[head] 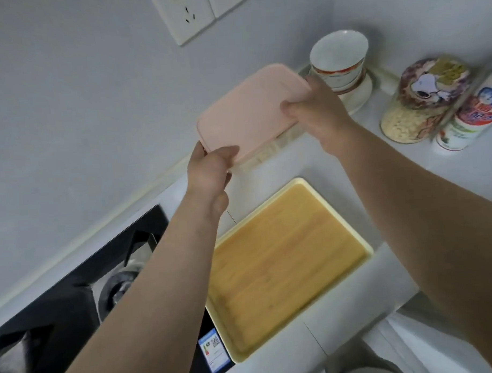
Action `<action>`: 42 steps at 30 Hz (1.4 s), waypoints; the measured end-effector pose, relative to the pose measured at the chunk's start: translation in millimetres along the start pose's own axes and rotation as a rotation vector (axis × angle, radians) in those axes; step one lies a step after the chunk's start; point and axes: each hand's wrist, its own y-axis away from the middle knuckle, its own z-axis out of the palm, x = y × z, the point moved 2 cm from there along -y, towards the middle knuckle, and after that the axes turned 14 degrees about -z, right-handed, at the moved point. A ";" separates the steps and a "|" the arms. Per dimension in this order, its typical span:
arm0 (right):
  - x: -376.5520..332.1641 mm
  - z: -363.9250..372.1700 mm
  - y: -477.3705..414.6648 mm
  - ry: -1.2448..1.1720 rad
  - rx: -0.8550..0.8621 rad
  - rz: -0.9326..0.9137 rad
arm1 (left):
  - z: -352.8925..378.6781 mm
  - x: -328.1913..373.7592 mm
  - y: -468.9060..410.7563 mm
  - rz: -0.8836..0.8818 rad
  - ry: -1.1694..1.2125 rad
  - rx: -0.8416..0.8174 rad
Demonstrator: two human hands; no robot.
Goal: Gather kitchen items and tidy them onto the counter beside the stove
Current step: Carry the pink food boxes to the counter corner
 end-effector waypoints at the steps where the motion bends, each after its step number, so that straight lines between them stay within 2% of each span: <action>1: 4.9 2.8 -13.1 0.012 -0.021 0.000 | 2.7 4.8 -10.9 -0.001 -0.003 0.000; 8: 34.6 21.1 -63.6 0.056 -0.088 -0.030 | 11.8 6.5 -62.7 -0.017 0.003 -0.042; 14: 57.5 30.0 -77.2 0.205 -0.158 -0.068 | 17.6 -0.1 -85.5 0.039 0.001 -0.071; 20: 60.2 32.7 -83.5 0.246 -0.162 -0.052 | 19.0 1.8 -90.2 0.032 -0.075 -0.127; 25: 62.0 35.4 -79.9 0.128 -0.107 -0.001 | 14.3 -2.5 -89.9 -0.098 -0.086 -0.169; 35: 55.4 48.6 -61.6 0.045 -0.163 0.020 | 3.4 -9.6 -78.8 -0.102 0.079 -0.075; 42: 52.6 52.3 -67.9 0.034 -0.161 0.049 | 2.4 -4.8 -82.0 -0.128 -0.053 -0.098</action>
